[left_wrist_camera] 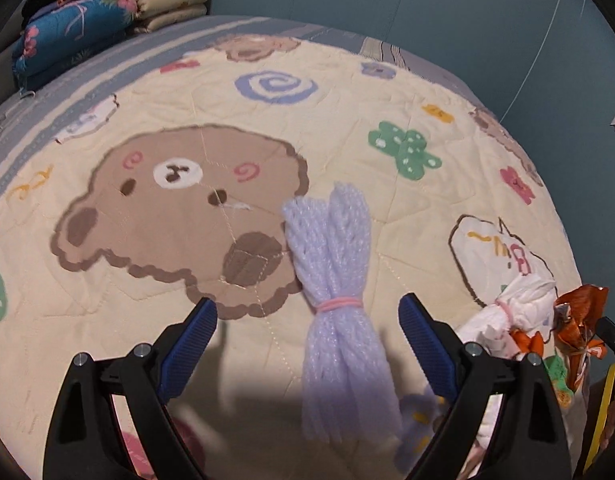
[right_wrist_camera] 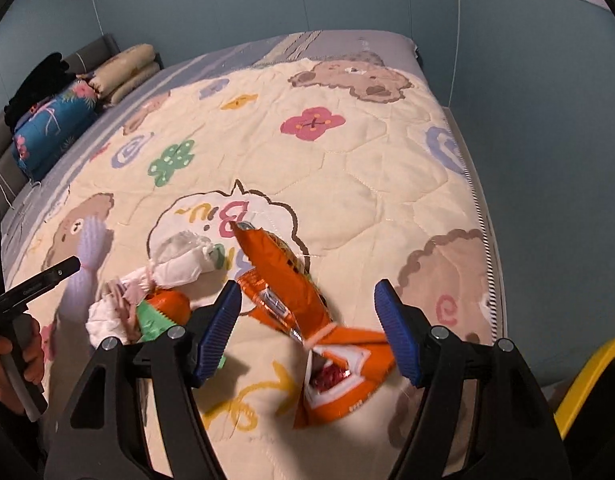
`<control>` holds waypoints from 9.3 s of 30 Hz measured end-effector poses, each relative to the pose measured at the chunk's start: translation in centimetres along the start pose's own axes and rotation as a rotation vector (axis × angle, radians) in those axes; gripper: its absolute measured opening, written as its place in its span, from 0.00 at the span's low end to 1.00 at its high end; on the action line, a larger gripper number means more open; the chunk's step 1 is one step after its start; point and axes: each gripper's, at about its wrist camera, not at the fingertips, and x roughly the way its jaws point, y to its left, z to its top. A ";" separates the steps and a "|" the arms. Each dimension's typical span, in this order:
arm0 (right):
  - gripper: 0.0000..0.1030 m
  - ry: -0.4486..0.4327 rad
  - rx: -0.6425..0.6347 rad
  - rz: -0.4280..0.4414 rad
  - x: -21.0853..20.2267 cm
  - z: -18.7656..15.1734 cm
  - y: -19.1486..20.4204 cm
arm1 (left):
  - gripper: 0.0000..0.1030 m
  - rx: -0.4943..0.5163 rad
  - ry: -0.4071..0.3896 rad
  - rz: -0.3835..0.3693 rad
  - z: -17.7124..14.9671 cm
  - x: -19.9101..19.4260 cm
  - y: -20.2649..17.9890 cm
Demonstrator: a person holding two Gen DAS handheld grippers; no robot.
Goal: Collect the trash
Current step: 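Move both tools back toward the orange wrapper and lavender net on the bed, then grasp the lavender mesh net with the left tool while the right tool grasps the orange wrapper, then carry the lavender net and orange wrapper to the yellow bin and release both, then move both tools back over the tissue bundle and green packet on the bed, then grasp the orange peel with the left tool while the right tool grasps the green packet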
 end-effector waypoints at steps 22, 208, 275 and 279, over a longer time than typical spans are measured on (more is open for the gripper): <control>0.22 0.049 -0.058 -0.044 3.8 0.3 1.7 | 0.24 0.133 0.008 0.010 -0.8 1.9 -2.7; 0.58 -0.134 0.214 0.214 -19.1 -5.5 -3.8 | 0.86 0.259 -0.129 -0.278 -11.1 -18.4 -13.3; 0.01 0.194 0.008 0.234 1.1 -5.0 8.9 | 0.07 0.350 0.049 -0.248 -18.3 -10.5 -9.2; 0.01 0.194 0.022 0.249 0.4 -4.9 8.4 | 0.06 0.343 0.043 -0.258 -18.1 -11.1 -9.0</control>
